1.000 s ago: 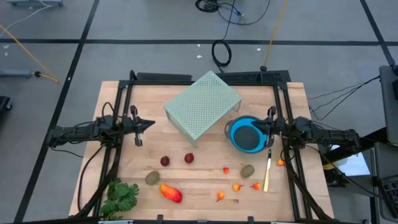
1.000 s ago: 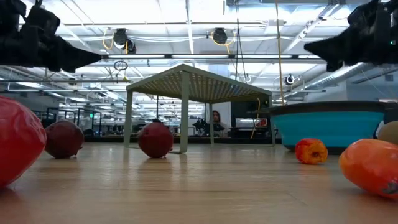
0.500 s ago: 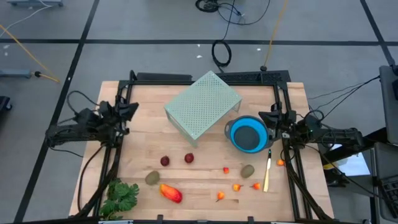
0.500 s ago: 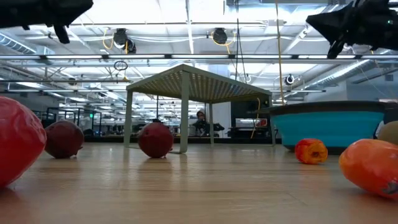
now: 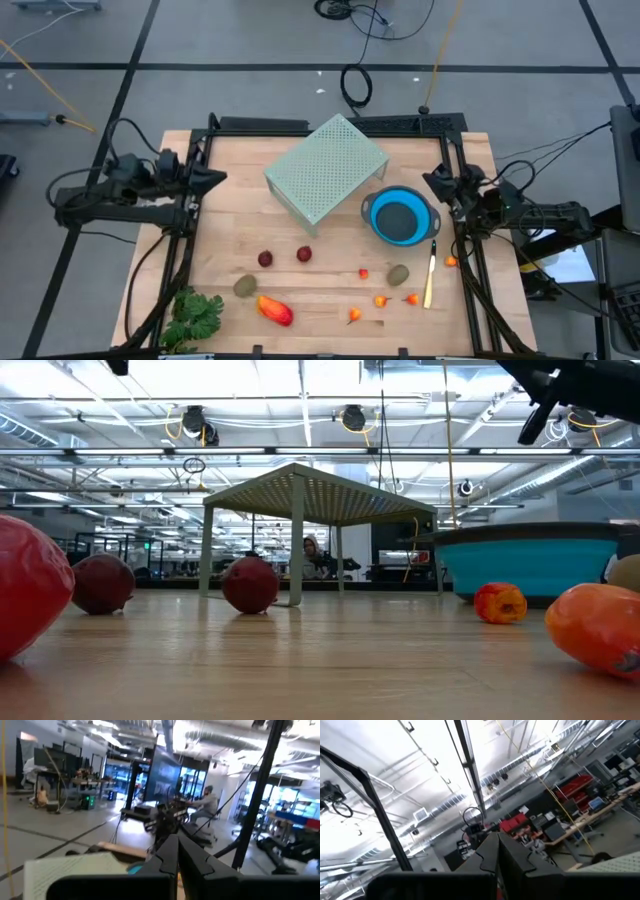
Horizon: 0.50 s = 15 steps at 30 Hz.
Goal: Pick & Place Fruit
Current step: Put the collapsible colander on the shelf
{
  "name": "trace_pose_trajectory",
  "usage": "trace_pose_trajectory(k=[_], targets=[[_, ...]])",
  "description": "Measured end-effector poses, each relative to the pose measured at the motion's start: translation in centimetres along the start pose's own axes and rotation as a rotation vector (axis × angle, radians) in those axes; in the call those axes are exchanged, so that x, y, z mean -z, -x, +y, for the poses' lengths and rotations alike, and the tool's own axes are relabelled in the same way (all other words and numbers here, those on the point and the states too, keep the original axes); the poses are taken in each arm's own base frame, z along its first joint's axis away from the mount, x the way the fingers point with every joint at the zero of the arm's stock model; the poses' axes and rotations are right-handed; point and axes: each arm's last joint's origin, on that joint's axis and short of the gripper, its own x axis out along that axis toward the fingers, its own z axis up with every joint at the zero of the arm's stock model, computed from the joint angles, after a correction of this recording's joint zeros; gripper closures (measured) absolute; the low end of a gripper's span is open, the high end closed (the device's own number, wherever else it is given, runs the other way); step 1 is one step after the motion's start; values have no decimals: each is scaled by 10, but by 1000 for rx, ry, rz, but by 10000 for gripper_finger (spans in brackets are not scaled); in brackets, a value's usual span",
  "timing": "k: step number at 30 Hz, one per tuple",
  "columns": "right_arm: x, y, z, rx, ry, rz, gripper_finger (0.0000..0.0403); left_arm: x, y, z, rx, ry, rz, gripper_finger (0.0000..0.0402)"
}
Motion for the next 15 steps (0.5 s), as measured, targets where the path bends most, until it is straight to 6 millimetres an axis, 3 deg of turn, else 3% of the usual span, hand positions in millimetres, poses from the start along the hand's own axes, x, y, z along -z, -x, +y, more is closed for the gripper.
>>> trace_pose_trajectory(k=[9,15], targets=[[-4,0,-1,81,227,-67,399,2,-1,1,-33,5,23,392],[-5,0,0,75,257,-71,399,10,-1,3,-44,-65,101,392]])
